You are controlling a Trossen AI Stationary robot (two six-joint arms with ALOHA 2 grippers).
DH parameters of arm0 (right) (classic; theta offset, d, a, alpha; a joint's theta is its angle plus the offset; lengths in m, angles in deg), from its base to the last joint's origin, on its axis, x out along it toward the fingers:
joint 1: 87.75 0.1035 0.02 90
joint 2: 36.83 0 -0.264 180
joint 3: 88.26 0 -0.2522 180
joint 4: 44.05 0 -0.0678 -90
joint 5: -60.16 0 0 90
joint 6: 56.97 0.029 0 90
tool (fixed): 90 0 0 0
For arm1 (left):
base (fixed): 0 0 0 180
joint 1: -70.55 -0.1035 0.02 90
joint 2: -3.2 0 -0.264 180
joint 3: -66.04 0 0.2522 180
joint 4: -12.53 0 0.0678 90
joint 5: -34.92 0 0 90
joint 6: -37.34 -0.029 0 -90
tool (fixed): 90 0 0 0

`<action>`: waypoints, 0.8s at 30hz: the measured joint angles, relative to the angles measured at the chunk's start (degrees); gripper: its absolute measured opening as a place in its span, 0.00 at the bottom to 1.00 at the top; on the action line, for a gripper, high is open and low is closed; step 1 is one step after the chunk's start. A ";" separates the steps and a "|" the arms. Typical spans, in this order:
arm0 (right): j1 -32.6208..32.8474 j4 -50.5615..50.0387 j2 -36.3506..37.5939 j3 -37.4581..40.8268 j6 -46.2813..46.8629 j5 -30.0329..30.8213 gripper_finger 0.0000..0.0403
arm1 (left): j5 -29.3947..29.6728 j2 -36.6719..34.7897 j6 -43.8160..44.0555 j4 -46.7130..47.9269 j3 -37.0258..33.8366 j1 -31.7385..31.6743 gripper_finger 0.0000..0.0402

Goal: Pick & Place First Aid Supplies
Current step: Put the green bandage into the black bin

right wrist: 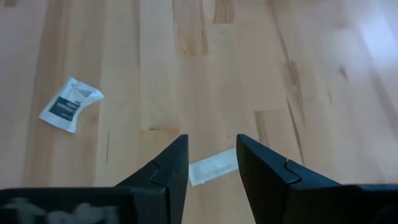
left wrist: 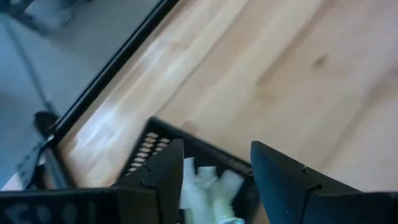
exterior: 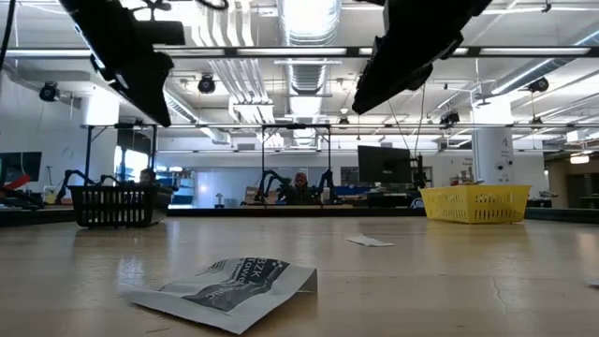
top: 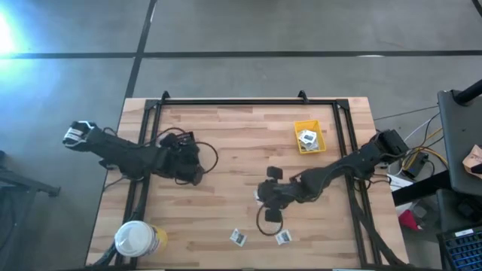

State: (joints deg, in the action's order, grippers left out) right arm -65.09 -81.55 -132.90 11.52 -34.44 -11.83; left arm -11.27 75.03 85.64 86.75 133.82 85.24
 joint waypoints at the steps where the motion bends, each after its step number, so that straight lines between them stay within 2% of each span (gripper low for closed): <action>1: -0.66 -0.06 0.00 -0.17 0.00 -1.36 0.32 | 0.01 -0.02 0.01 -0.71 0.14 1.08 0.45; 6: -3.44 -2.77 -0.49 -2.74 -0.07 -5.71 0.31 | 1.36 0.04 -0.36 -7.83 -0.30 8.33 0.45; 13: -5.58 -18.40 -4.01 -11.14 -4.52 -6.07 0.31 | 4.26 0.09 -2.28 -20.52 -0.80 17.71 0.45; 24: -7.85 -21.07 -9.13 -11.89 -9.96 -6.55 0.32 | 5.81 4.17 2.63 -24.21 -0.93 24.46 0.45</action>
State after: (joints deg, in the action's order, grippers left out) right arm -72.94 -102.61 -142.03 -0.37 -44.41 -18.38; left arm -5.46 79.20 88.27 62.54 132.90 109.70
